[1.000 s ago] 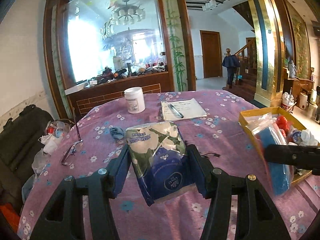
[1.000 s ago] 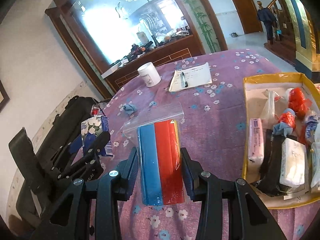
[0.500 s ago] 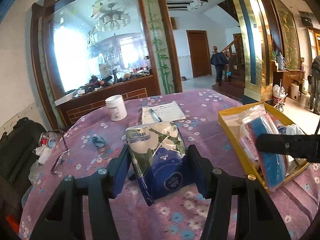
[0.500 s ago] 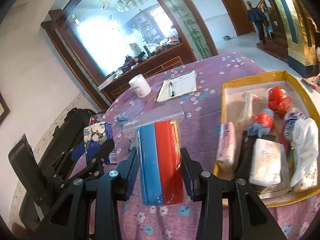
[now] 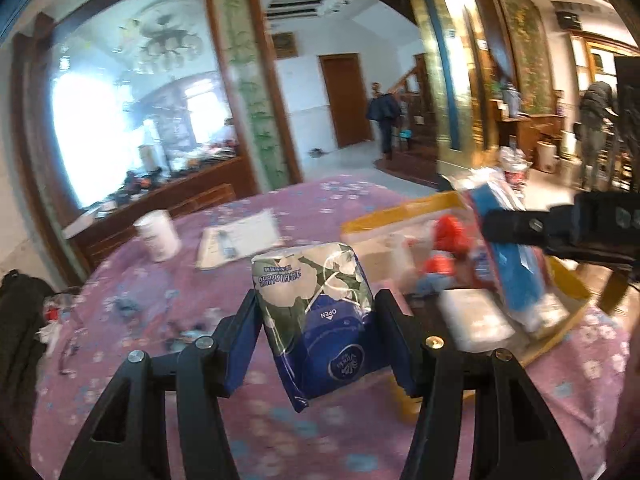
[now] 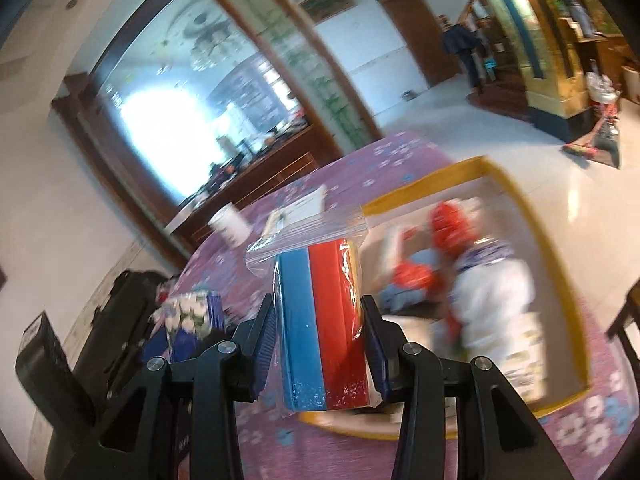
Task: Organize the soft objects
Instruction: 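Lower both items into the box and open both tools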
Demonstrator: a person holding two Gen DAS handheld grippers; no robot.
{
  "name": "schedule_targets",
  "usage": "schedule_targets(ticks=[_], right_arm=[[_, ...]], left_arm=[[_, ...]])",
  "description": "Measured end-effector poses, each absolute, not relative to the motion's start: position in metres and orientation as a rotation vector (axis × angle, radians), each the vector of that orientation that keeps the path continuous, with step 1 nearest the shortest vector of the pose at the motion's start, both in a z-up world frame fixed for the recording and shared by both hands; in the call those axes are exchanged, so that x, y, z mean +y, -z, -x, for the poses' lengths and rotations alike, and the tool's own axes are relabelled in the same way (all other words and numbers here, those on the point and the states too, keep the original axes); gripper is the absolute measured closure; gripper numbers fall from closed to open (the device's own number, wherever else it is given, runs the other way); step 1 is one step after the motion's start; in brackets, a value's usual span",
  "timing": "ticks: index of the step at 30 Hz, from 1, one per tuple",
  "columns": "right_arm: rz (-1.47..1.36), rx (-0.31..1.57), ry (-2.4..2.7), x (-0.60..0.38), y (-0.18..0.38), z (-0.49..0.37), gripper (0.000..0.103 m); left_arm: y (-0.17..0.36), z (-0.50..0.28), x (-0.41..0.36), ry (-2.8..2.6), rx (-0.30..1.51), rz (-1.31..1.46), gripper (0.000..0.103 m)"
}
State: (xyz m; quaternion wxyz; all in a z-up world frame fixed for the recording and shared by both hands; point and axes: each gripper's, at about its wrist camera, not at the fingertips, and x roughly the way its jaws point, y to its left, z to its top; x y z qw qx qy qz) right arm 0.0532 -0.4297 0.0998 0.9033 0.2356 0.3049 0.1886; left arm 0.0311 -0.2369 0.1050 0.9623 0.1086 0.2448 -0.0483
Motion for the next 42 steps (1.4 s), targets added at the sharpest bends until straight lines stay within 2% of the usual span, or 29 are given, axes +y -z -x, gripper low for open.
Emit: schedule_targets(ticks=[9, 16, 23, 26, 28, 30, 34, 36, 37, 42], right_arm=[[-0.498, 0.695, -0.24, -0.474, -0.073, -0.081, 0.059], [-0.462, 0.736, -0.192, -0.48, -0.054, -0.103, 0.059], [-0.421, 0.748, -0.172, -0.474, -0.036, -0.118, 0.059], [-0.375, 0.719, -0.16, -0.469, -0.035, -0.116, 0.057], [-0.369, 0.703, -0.163, -0.468, -0.037, -0.113, 0.05], [-0.376, 0.69, -0.169, -0.466, -0.039, -0.111, 0.029], [-0.359, 0.659, -0.155, -0.465, -0.045, -0.108, 0.026], [-0.352, 0.646, -0.132, -0.465, -0.047, -0.106, 0.017], [-0.352, 0.639, -0.128, -0.467, -0.049, -0.105, 0.016], [-0.341, 0.578, -0.093, -0.468, -0.061, -0.097, 0.012]], left_arm=[[-0.075, -0.067, -0.291, 0.32, 0.632, -0.152, 0.047], [-0.047, -0.101, -0.297, 0.331, 0.737, -0.108, 0.047], [-0.039, -0.103, -0.297, 0.319, 0.688, -0.128, 0.047], [-0.038, -0.099, -0.297, 0.322, 0.645, -0.146, 0.04], [-0.038, -0.096, -0.297, 0.338, 0.631, -0.146, 0.027], [-0.039, -0.093, -0.298, 0.357, 0.626, -0.145, 0.023], [-0.043, -0.085, -0.301, 0.36, 0.59, -0.176, 0.014], [-0.044, -0.082, -0.302, 0.36, 0.577, -0.186, 0.01], [-0.044, -0.082, -0.302, 0.359, 0.576, -0.189, 0.007], [-0.046, -0.081, -0.303, 0.372, 0.604, -0.176, 0.005]])
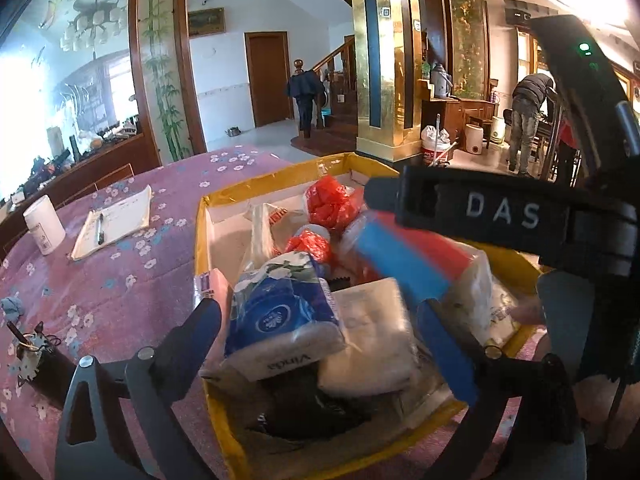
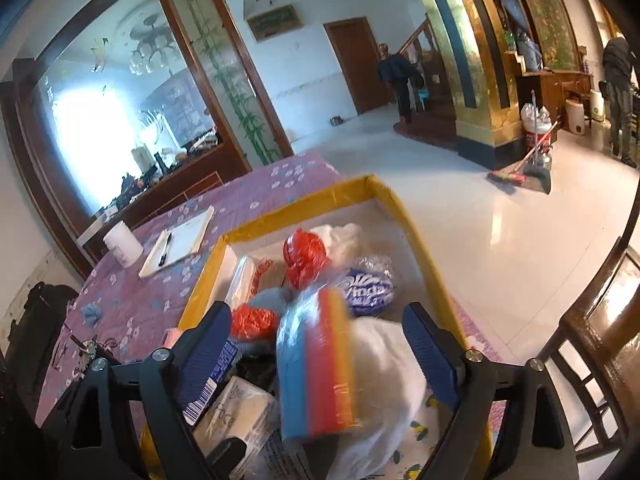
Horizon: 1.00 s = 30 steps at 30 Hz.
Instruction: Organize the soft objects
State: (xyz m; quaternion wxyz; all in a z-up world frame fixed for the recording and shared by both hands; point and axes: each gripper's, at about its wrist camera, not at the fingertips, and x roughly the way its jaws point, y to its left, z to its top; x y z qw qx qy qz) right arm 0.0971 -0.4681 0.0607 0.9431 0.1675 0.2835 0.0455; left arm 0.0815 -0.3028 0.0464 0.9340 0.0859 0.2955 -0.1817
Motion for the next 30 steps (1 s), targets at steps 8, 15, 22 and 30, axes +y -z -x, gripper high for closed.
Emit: schedule_targets(ticks=[8, 15, 22, 30], right_arm=[[-0.327, 0.435, -0.077, -0.465, -0.093, -0.048, 0.008], [-0.298, 0.403, -0.072, -0.441, -0.115, 0.013, 0.001], [-0.27, 0.397, -0.005, -0.406, -0.082, 0.082, 0.001], [-0.286, 0.425, 0.098, -0.405, -0.07, 0.085, 0.001]], left_arm=[[-0.071, -0.046, -0.286, 0.378, 0.6, -0.163, 0.005], [-0.084, 0.006, -0.246, 0.327, 0.597, -0.133, 0.0], [-0.059, 0.042, -0.207, 0.272, 0.604, -0.123, 0.0], [-0.04, 0.032, -0.187, 0.262, 0.716, -0.085, 0.0]])
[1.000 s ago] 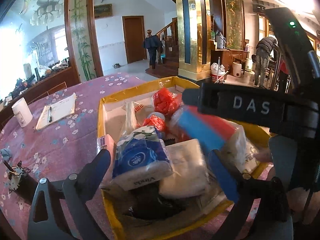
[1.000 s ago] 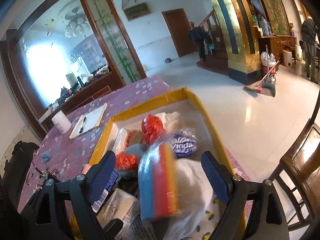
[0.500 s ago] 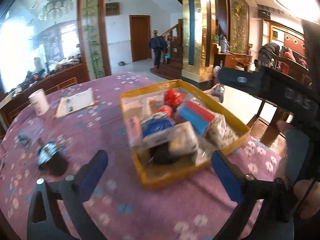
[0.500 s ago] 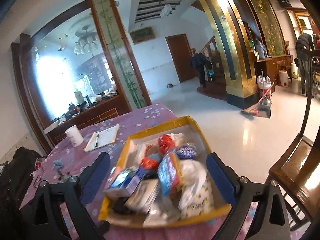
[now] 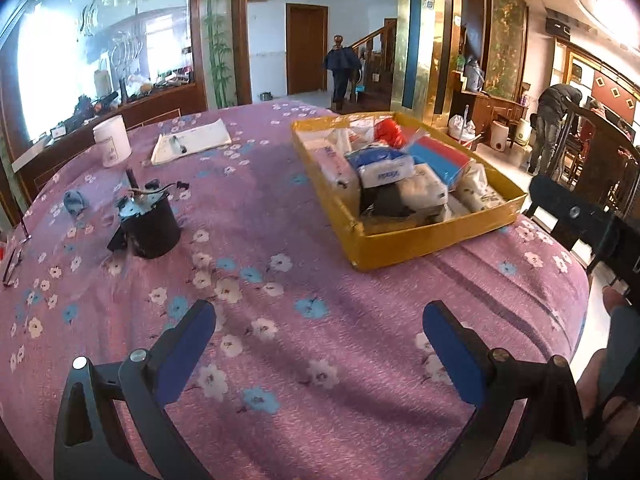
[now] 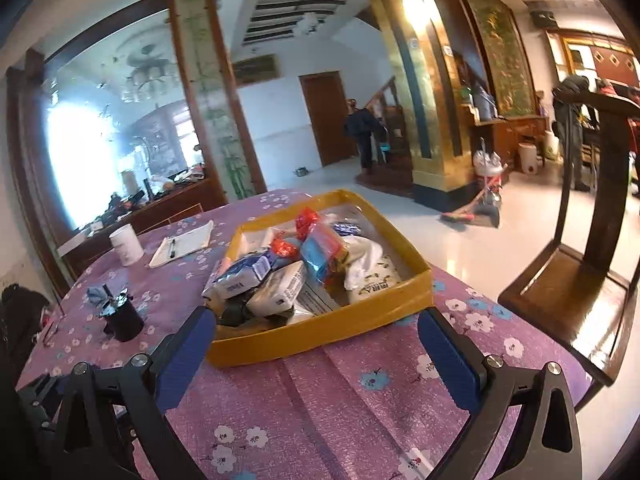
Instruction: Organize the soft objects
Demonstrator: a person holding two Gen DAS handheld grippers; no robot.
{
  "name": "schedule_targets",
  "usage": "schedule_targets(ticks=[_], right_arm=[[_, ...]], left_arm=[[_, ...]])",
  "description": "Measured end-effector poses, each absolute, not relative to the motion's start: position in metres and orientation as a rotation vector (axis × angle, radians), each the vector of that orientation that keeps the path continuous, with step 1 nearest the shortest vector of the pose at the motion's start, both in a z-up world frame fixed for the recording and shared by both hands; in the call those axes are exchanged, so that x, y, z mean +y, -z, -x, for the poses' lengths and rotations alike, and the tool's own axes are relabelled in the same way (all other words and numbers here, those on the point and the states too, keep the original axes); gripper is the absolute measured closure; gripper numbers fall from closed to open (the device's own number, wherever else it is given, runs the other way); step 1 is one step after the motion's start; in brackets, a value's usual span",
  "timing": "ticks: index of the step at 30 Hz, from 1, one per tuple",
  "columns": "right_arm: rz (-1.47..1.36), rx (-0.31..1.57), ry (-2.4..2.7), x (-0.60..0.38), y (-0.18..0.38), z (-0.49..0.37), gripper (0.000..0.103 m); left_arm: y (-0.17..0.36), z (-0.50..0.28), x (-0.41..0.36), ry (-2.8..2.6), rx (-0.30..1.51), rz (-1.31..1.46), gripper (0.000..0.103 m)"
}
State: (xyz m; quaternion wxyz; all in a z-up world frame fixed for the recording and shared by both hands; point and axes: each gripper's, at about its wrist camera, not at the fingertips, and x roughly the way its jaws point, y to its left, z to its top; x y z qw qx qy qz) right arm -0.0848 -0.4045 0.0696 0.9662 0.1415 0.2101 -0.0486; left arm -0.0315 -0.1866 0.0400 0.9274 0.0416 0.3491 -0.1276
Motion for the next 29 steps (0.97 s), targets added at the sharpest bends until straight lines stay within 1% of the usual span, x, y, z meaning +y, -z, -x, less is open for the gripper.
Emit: schedule_targets(ticks=[7, 17, 26, 29], right_arm=[[-0.274, 0.452, 0.082, -0.406, -0.074, 0.066, 0.001], [-0.273, 0.444, 0.068, -0.404, -0.067, 0.071, 0.001], [-0.272, 0.464, 0.051, -0.399, -0.063, 0.071, 0.001], [-0.254, 0.464, 0.035, -0.391, -0.065, 0.073, 0.001]], left_arm=[[-0.04, 0.032, -0.188, 0.245, 0.714, -0.116, 0.0], [-0.046, 0.038, -0.193, 0.167, 0.67, -0.187, 0.0], [-0.047, 0.04, -0.192, 0.138, 0.687, -0.215, 0.0], [-0.046, 0.037, -0.184, 0.151, 0.727, -0.185, 0.0]])
